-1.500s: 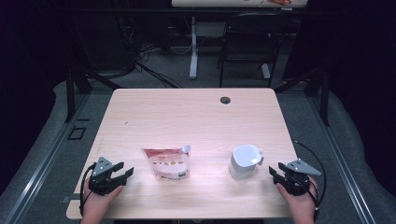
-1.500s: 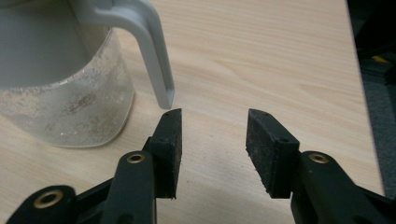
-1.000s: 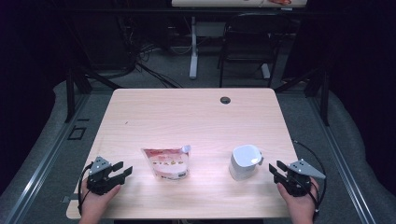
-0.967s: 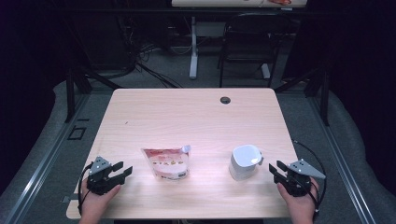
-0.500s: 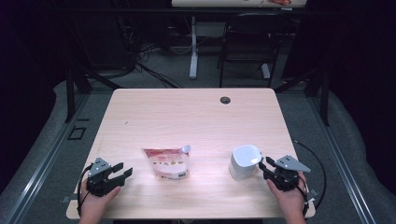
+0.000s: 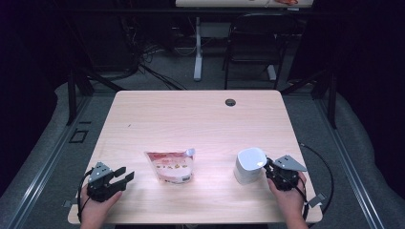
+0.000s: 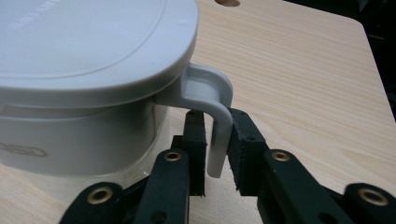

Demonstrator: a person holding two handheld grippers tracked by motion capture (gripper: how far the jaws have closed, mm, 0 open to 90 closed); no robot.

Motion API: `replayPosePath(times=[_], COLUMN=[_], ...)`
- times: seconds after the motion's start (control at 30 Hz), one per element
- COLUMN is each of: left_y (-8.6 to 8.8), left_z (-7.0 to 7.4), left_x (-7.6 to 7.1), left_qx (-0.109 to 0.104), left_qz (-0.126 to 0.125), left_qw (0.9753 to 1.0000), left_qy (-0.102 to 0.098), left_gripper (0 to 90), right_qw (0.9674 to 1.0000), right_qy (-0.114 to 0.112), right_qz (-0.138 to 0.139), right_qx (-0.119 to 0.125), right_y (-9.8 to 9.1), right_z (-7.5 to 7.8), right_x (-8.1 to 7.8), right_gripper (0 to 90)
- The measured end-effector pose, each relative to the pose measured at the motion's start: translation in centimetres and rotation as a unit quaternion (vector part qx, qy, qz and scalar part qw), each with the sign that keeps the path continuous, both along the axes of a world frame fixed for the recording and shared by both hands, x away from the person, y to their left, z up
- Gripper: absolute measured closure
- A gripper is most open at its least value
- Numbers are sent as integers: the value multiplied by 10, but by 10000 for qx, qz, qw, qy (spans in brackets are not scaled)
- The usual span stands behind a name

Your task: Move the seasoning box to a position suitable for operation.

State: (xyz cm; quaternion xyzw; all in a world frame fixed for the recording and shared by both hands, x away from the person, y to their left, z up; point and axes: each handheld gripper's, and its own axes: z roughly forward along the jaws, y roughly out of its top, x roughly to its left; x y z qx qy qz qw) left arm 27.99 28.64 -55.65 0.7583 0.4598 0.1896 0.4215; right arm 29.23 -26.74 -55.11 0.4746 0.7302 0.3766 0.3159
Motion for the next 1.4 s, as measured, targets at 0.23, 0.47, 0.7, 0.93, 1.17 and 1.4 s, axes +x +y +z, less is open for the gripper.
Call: replayPosePath(times=[0.23,0.47,0.7,0.93,1.17,1.4], left_y=[0,0,-1,2,1,1], left_z=[-1,-1,0,0,0,-1], left_x=[1,1,1,0,0,0], left_qx=[-28,-21,11,-7,-16,-1], left_qz=[-4,-24,-46,-7,-20,-39], left_qw=[10000,10000,10000,10000,10000,10000], left_qy=[-9,-10,-8,-20,-21,-2], left_gripper=[557,557,556,556,557,556], right_qw=[9999,9996,9990,9980,9966,9955], right_qy=[85,188,239,241,249,391], right_qz=[65,212,368,577,774,864], right_qx=[84,69,35,-50,-111,-45], right_y=[-3,0,5,13,25,31], right_z=[2,4,5,6,7,8], right_x=[-1,-4,-7,-13,-20,-27], right_gripper=[828,834,838,838,837,836])
